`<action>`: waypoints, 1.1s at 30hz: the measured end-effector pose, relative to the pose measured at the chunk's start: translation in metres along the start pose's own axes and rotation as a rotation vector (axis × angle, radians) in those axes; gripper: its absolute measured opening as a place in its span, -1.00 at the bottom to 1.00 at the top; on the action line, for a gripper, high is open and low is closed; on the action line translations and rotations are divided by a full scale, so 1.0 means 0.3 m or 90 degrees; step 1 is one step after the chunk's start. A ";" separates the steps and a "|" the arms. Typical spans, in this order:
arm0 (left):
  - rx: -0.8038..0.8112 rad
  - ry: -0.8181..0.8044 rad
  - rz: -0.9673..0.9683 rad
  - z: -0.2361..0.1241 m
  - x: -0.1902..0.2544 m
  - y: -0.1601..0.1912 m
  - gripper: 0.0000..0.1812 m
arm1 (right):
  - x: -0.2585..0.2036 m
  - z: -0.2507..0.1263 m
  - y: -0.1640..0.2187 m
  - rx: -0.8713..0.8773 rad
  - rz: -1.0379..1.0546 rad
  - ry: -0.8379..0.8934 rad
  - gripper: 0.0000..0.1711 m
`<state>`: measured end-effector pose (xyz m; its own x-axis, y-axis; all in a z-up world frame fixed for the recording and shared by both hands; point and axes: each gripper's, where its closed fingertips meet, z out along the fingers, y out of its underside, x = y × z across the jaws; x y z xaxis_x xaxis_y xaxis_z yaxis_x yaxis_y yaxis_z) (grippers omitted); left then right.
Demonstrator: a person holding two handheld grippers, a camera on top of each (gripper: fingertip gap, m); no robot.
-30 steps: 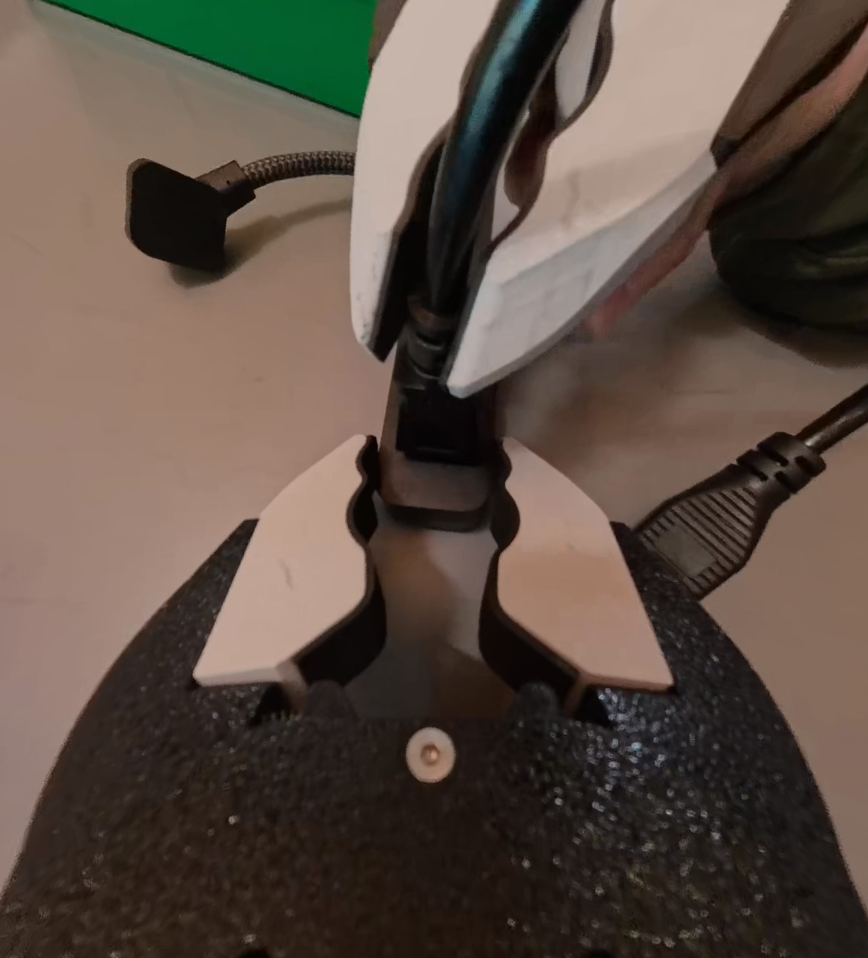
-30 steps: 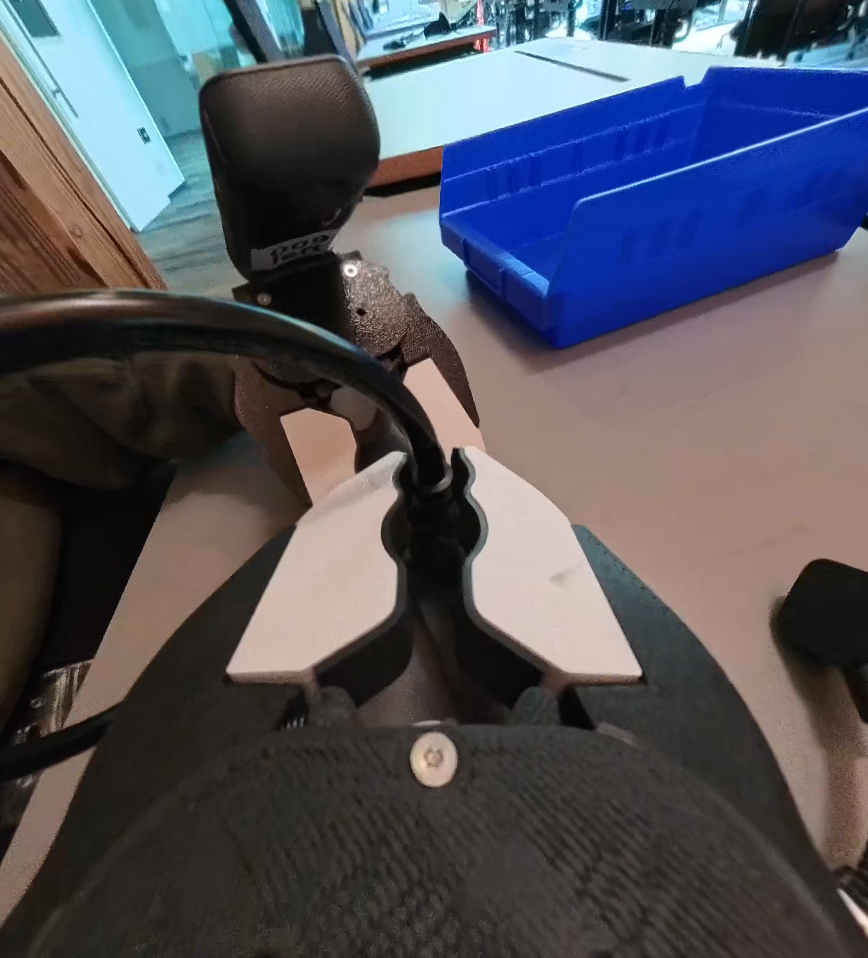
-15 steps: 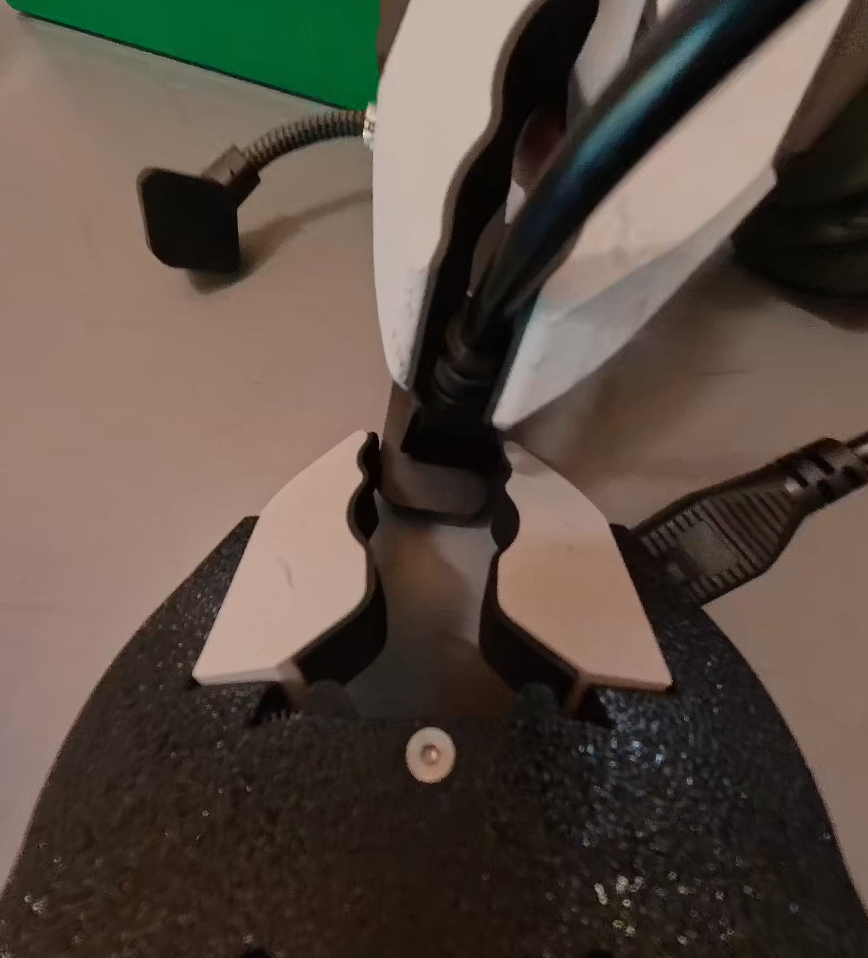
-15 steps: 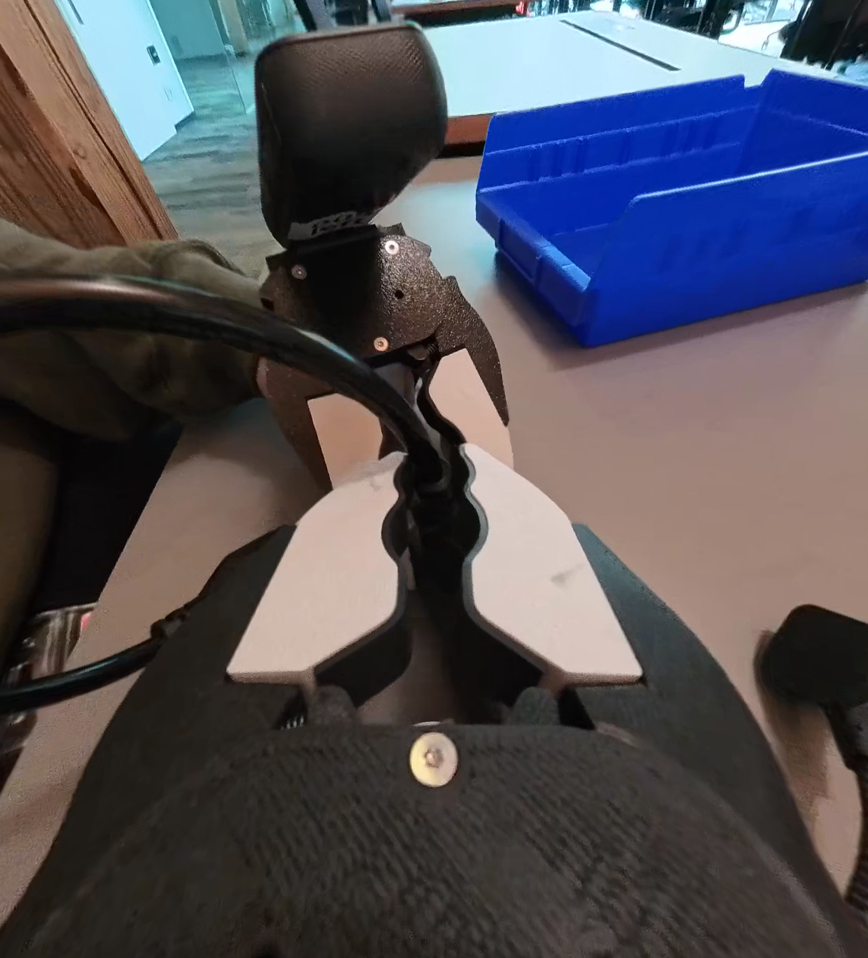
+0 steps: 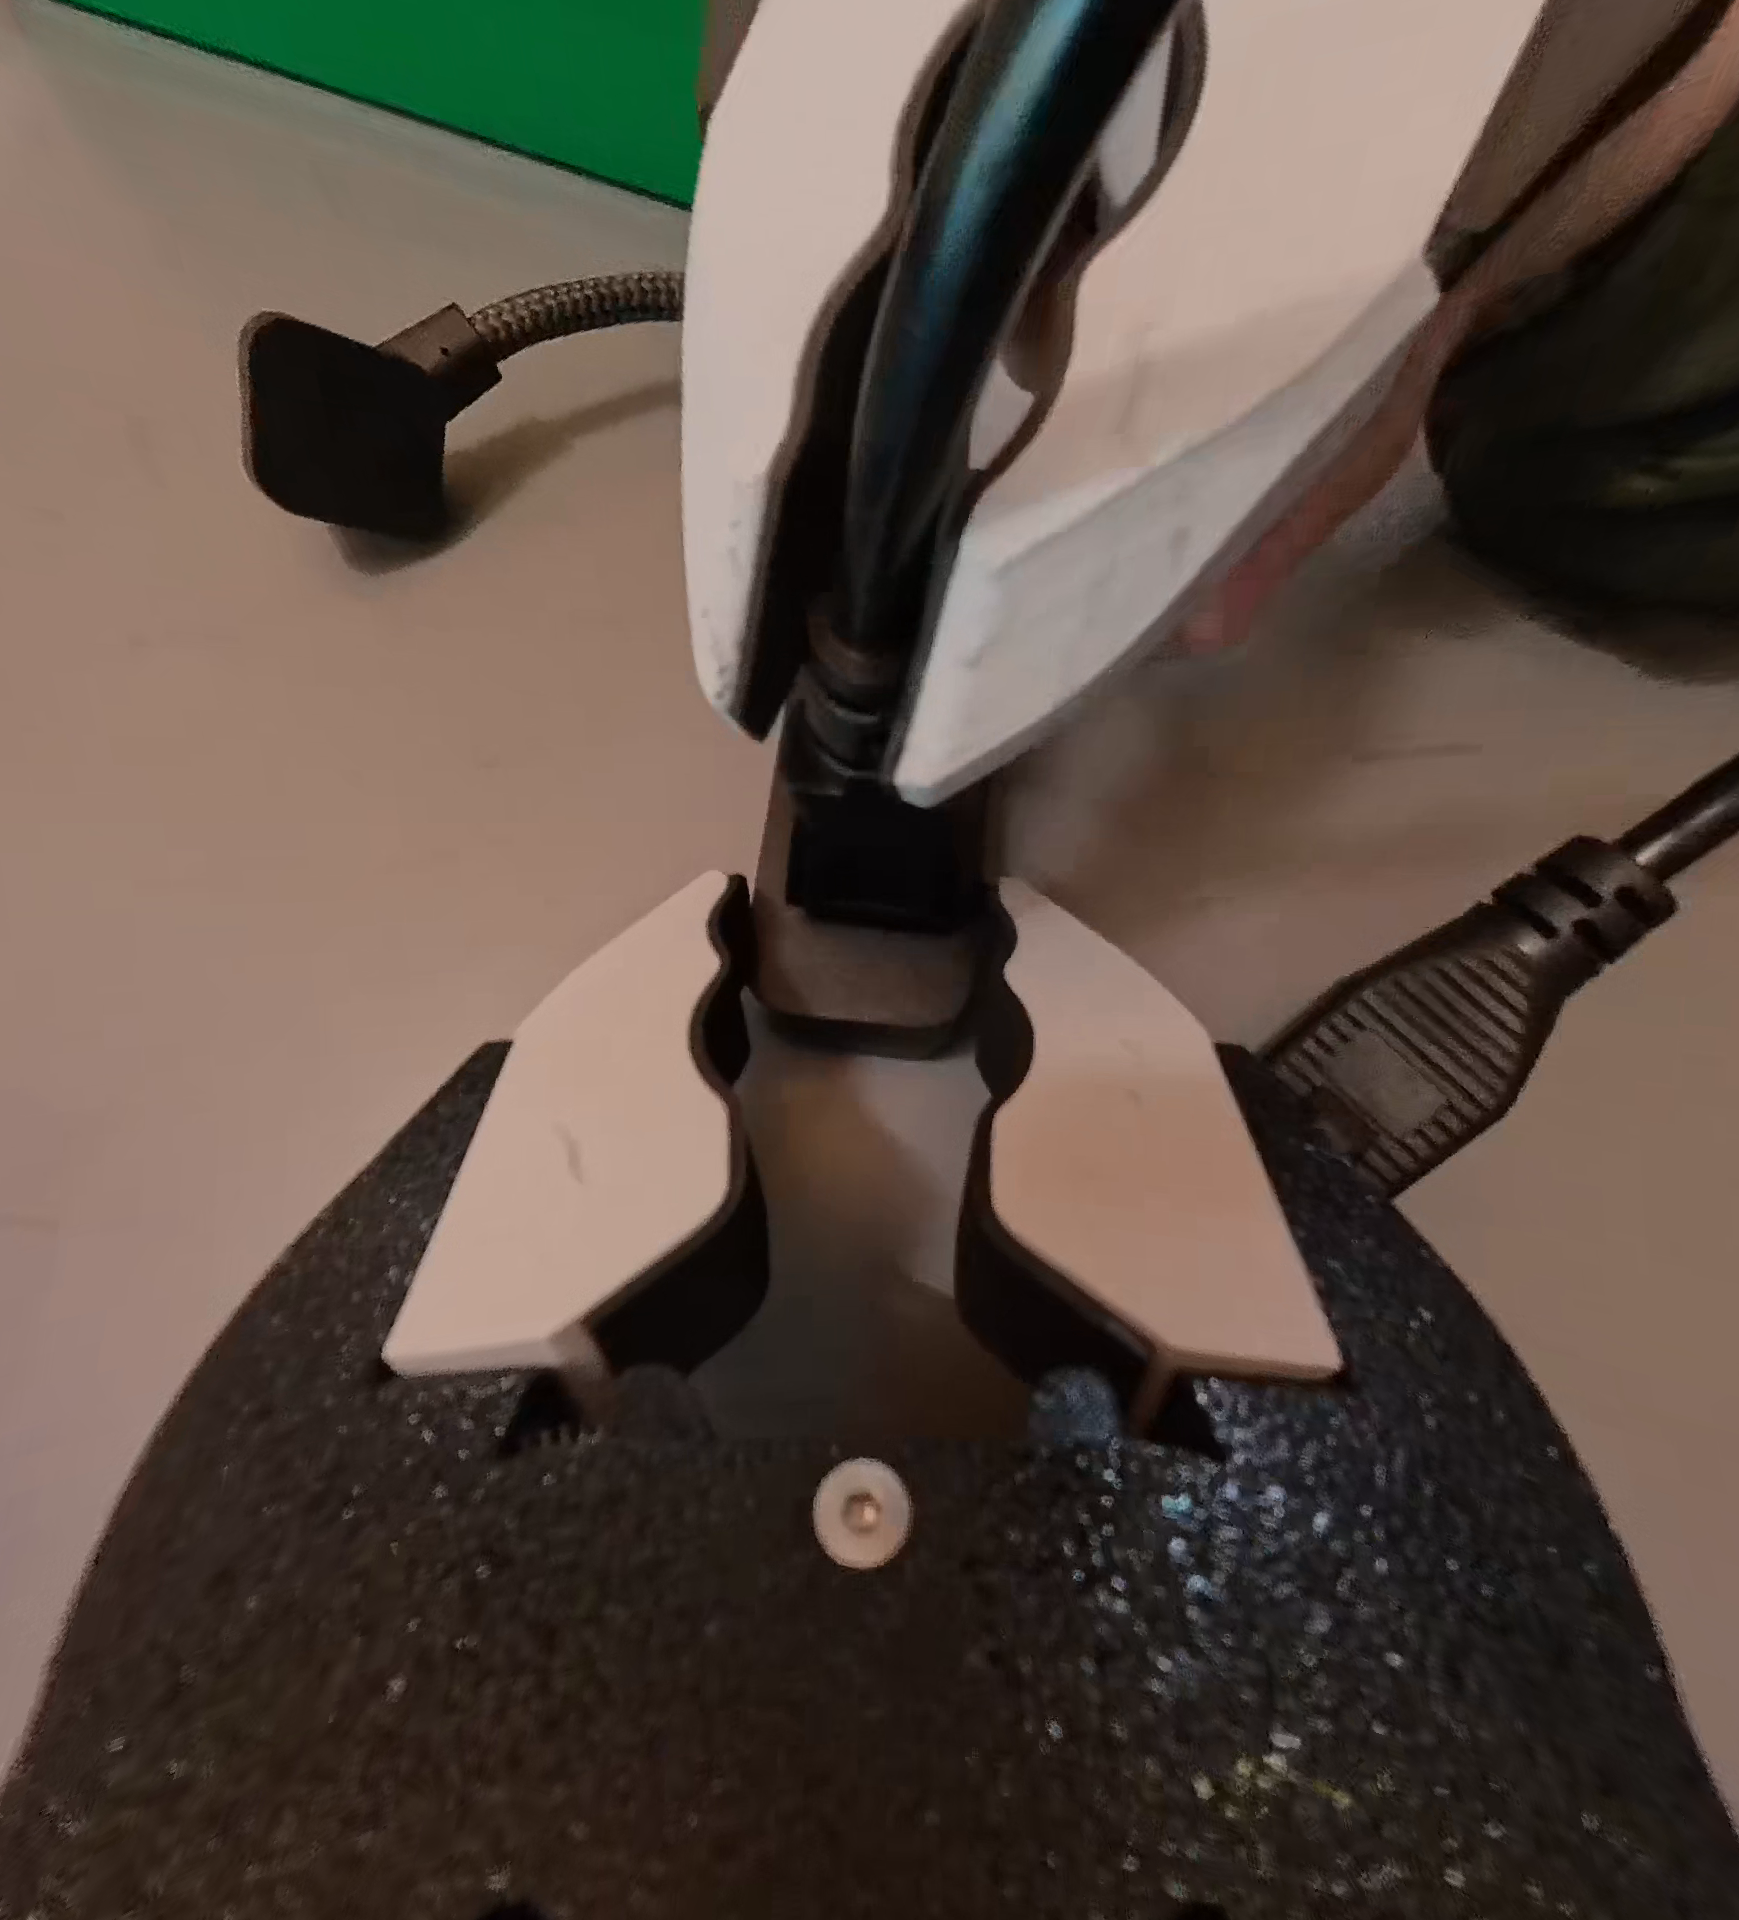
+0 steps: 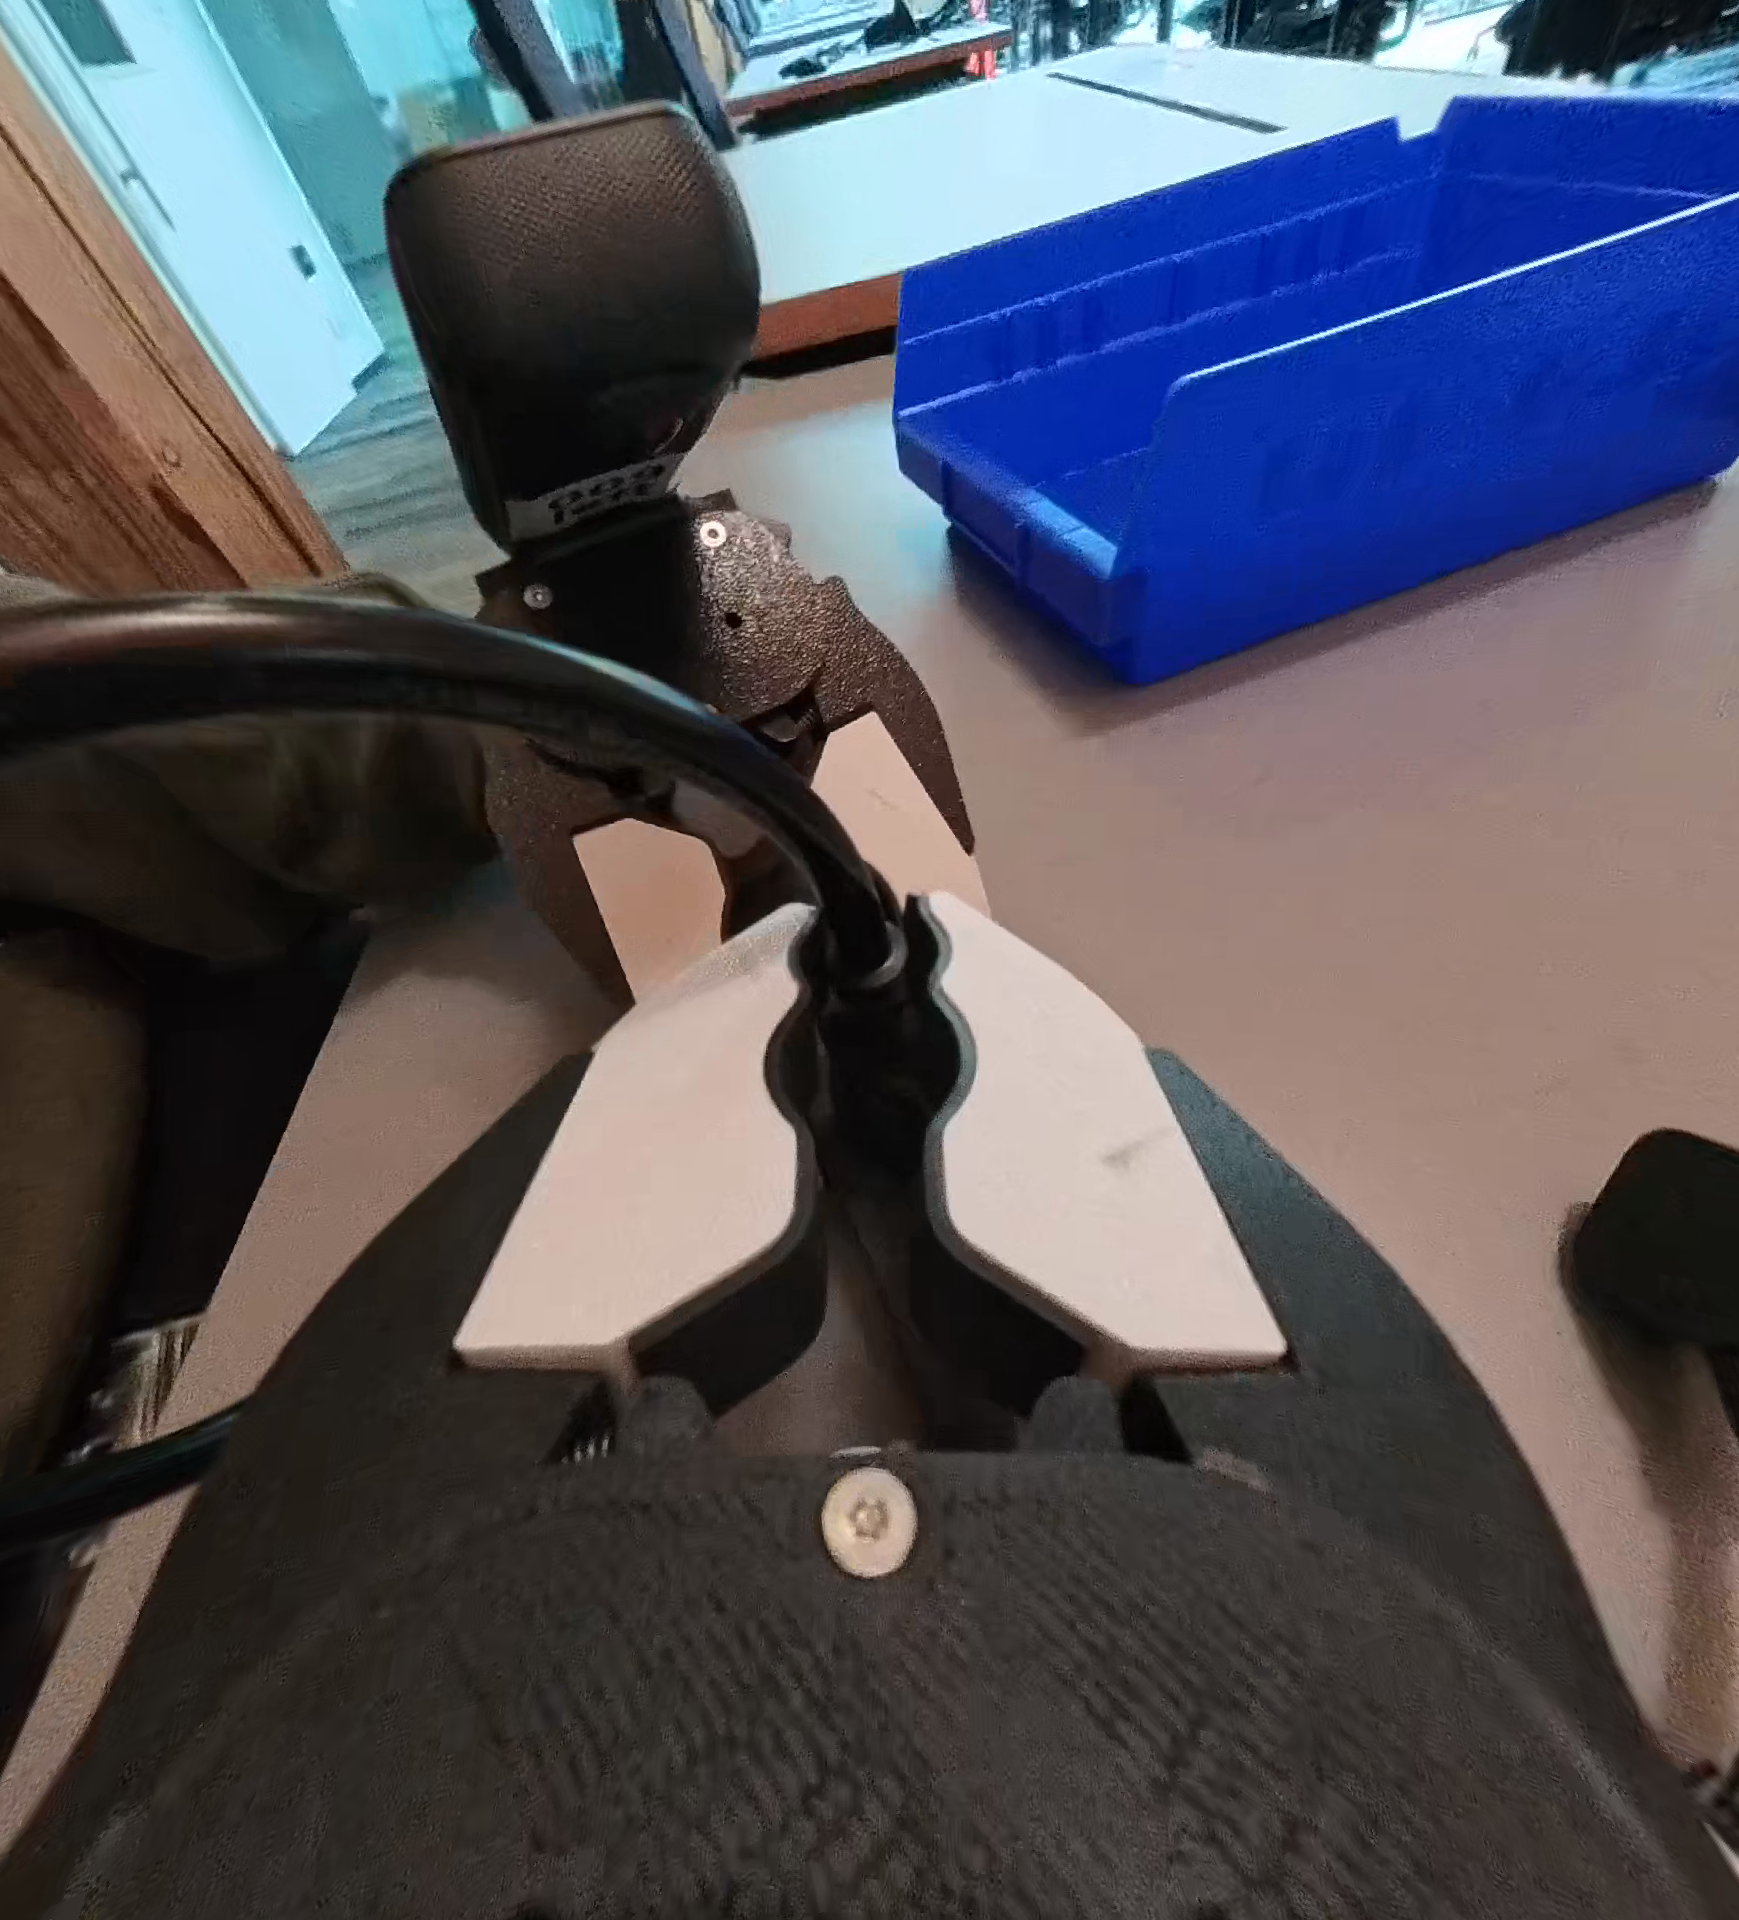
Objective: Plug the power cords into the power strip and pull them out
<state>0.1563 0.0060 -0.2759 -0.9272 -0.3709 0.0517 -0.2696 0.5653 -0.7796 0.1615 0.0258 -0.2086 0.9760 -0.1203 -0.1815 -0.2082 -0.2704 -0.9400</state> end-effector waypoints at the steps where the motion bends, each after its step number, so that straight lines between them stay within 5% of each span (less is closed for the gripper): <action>1: 0.003 -0.006 -0.012 -0.003 -0.010 -0.002 -0.54 | 0.010 0.005 -0.006 0.011 0.015 0.001 -0.84; 10: -0.006 0.004 0.011 -0.005 -0.005 0.010 -0.54 | -0.018 0.007 0.014 -0.079 -0.094 0.000 -0.82; 33: -0.006 -0.001 0.009 -0.008 -0.007 0.011 -0.55 | -0.012 -0.004 0.012 0.030 -0.060 0.012 -0.82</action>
<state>0.1568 0.0102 -0.2771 -0.9306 -0.3639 0.0389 -0.2581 0.5774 -0.7746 0.1571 0.0241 -0.2109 0.9897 -0.1139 -0.0863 -0.1113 -0.2366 -0.9652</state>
